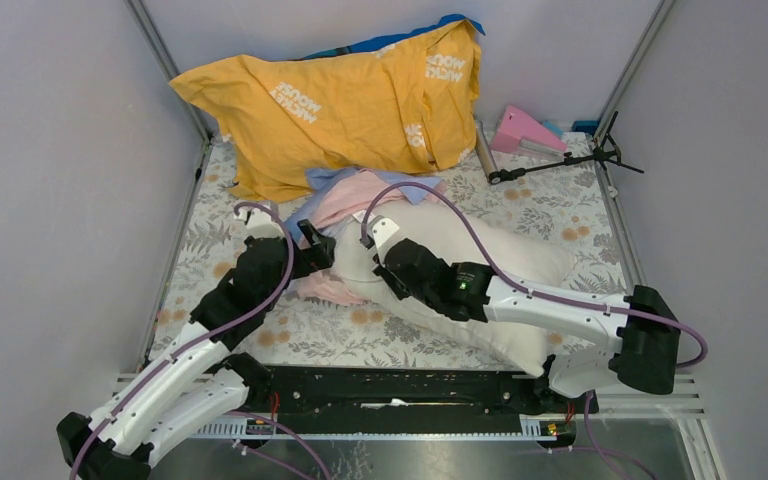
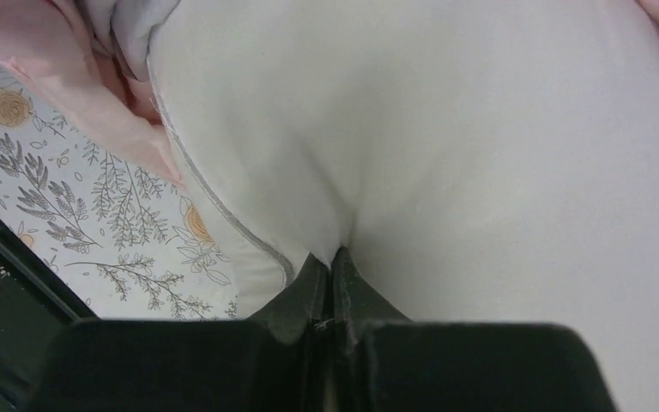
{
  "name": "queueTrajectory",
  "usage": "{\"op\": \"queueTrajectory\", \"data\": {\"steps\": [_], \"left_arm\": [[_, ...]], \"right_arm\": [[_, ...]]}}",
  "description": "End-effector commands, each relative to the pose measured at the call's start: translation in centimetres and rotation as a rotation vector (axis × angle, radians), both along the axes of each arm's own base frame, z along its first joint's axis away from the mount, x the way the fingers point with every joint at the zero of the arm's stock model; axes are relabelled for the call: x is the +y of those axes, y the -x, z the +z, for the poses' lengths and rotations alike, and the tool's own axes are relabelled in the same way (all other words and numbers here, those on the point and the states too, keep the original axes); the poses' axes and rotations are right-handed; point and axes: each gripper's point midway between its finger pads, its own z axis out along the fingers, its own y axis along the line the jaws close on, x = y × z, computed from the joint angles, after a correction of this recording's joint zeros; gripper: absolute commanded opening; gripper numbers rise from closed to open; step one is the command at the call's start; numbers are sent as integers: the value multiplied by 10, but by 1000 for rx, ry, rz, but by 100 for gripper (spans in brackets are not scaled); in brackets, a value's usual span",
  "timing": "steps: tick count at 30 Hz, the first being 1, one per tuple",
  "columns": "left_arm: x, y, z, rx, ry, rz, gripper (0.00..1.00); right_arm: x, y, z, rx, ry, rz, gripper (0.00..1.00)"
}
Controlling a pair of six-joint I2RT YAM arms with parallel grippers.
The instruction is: Remove the pillowcase from the pillow
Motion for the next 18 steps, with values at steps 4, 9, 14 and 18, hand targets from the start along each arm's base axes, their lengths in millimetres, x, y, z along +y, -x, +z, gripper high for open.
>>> {"op": "queueTrajectory", "data": {"steps": [4, 9, 14, 18], "left_arm": [[-38, 1, 35, -70, 3, -200, 99], [-26, -6, 4, 25, -126, -108, 97], [-15, -15, -27, 112, -228, -35, 95], [4, -19, -48, 185, -249, 80, 83]], "right_arm": [[5, 2, 21, -13, -174, -24, 0], [5, 3, 28, -10, -228, -41, 0], [-21, -6, 52, -88, -278, -137, 0], [-94, -39, 71, -189, -335, -427, 0]]}}
